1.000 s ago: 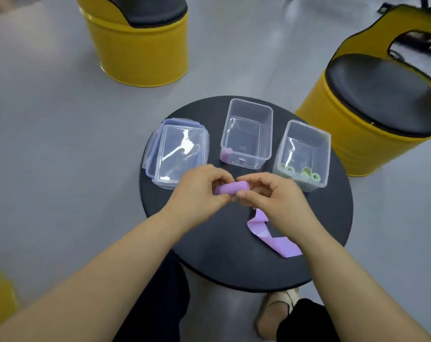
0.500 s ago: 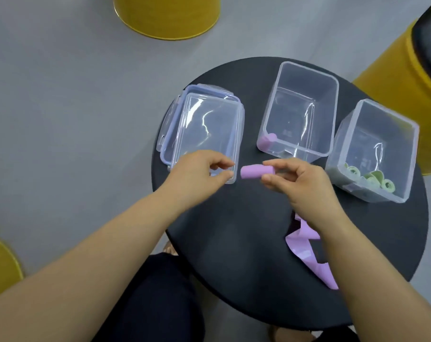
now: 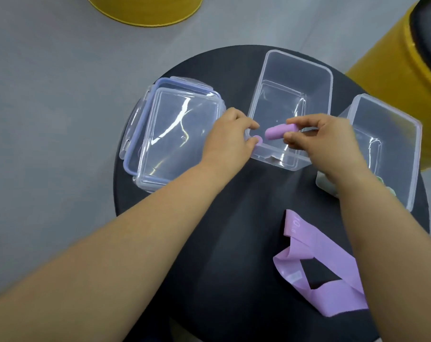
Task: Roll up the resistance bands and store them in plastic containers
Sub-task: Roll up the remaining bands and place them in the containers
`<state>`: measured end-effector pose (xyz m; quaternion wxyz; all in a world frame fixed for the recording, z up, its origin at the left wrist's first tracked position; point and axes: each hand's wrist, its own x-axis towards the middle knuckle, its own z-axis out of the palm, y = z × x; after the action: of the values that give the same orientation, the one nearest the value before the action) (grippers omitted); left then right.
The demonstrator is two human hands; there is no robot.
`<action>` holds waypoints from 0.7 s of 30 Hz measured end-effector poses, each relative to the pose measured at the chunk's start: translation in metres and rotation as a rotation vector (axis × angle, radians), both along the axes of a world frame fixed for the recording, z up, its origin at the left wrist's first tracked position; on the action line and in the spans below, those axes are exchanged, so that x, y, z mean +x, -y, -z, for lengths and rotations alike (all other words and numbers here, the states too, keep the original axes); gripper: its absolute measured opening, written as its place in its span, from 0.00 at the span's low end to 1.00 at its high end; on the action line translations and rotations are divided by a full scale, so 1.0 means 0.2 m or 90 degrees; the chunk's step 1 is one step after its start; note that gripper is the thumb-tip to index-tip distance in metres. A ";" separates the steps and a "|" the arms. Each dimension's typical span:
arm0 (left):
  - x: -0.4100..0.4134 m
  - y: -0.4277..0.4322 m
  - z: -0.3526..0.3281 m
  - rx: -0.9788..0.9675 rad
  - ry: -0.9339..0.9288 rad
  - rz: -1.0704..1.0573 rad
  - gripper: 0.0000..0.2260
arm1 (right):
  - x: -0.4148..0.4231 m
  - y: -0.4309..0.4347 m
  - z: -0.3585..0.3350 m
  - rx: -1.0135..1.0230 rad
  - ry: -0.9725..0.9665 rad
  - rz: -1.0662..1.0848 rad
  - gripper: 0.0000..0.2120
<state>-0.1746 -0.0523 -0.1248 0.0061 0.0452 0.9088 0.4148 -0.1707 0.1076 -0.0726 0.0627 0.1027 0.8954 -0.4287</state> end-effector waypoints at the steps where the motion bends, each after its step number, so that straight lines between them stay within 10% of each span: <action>1: 0.00 0.00 0.02 -0.006 -0.005 0.003 0.11 | -0.02 -0.01 0.00 0.036 0.021 -0.024 0.09; 8: -0.01 0.02 0.04 -0.028 -0.047 0.020 0.08 | -0.18 -0.02 0.01 0.290 0.127 -0.218 0.11; 21: -0.02 0.02 0.06 -0.006 -0.044 0.010 0.09 | -0.29 0.04 0.07 0.385 0.180 -0.369 0.06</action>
<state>-0.1786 -0.0571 -0.1361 -0.0219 0.0663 0.9100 0.4086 -0.2285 0.0986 -0.0865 0.2696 -0.0814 0.9549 -0.0940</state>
